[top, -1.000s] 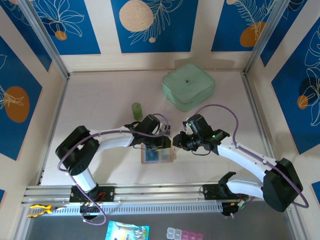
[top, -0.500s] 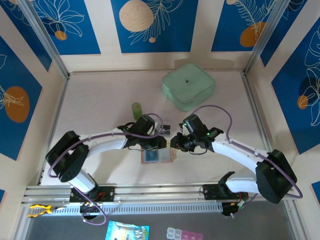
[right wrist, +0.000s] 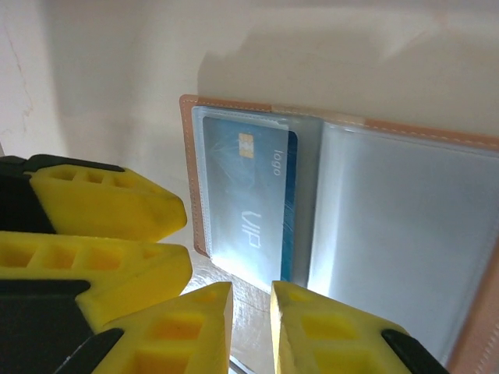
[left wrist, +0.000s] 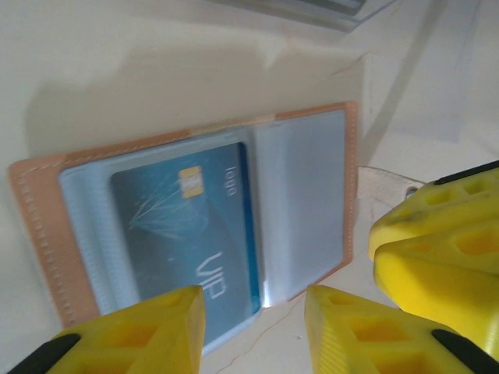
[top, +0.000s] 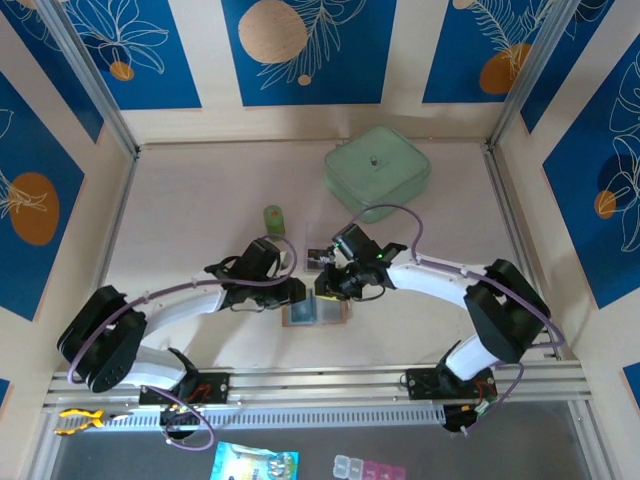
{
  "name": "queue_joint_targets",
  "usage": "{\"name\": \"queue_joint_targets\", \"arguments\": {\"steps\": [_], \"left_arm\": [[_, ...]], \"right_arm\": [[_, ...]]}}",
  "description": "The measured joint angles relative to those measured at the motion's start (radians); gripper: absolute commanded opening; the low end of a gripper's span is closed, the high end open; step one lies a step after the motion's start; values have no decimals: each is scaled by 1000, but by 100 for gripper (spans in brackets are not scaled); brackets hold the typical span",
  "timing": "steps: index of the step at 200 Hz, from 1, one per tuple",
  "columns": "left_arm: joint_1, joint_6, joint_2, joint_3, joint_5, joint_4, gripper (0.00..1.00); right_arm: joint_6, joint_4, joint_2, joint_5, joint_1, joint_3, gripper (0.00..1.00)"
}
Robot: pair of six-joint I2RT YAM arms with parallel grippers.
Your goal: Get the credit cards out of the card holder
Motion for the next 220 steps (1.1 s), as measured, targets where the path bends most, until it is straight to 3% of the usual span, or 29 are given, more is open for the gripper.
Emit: {"name": "queue_joint_targets", "arguments": {"steps": [66, 152, 220], "left_arm": [[18, 8, -18, -39, -7, 0, 20], [18, 16, 40, -51, -8, 8, 12], [19, 24, 58, -56, -8, 13, 12]], "right_arm": [[-12, 22, 104, -16, 31, 40, 25], [-12, 47, 171, -34, 43, 45, 23], [-19, 45, 203, -34, 43, 72, 23]]}}
